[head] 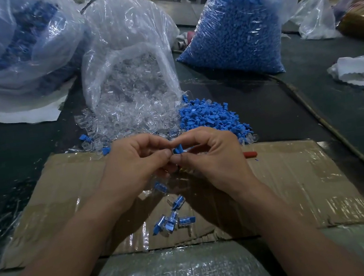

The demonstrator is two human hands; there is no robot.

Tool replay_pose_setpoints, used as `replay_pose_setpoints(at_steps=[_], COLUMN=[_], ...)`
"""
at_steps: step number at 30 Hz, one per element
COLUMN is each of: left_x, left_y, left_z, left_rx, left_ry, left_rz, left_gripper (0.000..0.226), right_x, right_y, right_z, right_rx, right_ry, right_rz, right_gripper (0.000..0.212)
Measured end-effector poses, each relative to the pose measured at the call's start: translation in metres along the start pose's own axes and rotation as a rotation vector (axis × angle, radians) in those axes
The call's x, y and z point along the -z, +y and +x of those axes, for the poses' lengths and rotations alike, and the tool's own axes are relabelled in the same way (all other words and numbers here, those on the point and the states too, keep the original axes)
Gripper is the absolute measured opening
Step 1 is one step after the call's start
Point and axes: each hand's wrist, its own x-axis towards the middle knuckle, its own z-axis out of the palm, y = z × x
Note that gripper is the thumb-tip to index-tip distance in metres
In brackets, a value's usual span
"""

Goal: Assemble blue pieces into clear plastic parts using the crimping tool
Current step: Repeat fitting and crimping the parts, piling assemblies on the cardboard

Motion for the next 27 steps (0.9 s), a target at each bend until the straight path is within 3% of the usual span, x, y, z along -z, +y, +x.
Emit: replay_pose_setpoints(at_steps=[11,15,20,27], left_x=[0.0013,0.0009,0.0006,0.0008], left_y=[-0.0019,-0.0008,0.0006,0.0017], left_z=[0.0013,0.0003,-0.0003,0.0002], left_rx=[0.024,0.029,0.057,0.067], left_ry=[-0.001,-0.01,-0.031,-0.01], left_rz=[-0.002,-0.039,-0.056,-0.062], left_gripper=[0.018,0.007,0.022,0.01], right_x=[0.0011,0.0016,0.0023,0.0032], right_y=[0.0032,0.0051,0.0083,0.0082], right_z=[-0.0003,-0.0007,-0.0012,-0.0009], right_rx=[0.023,0.049,0.123,0.132], right_ry=[-0.017,-0.015,-0.012,-0.025], right_rz=[-0.017,-0.044,-0.12,-0.103], right_gripper=[0.035,0.03,0.028,0.036])
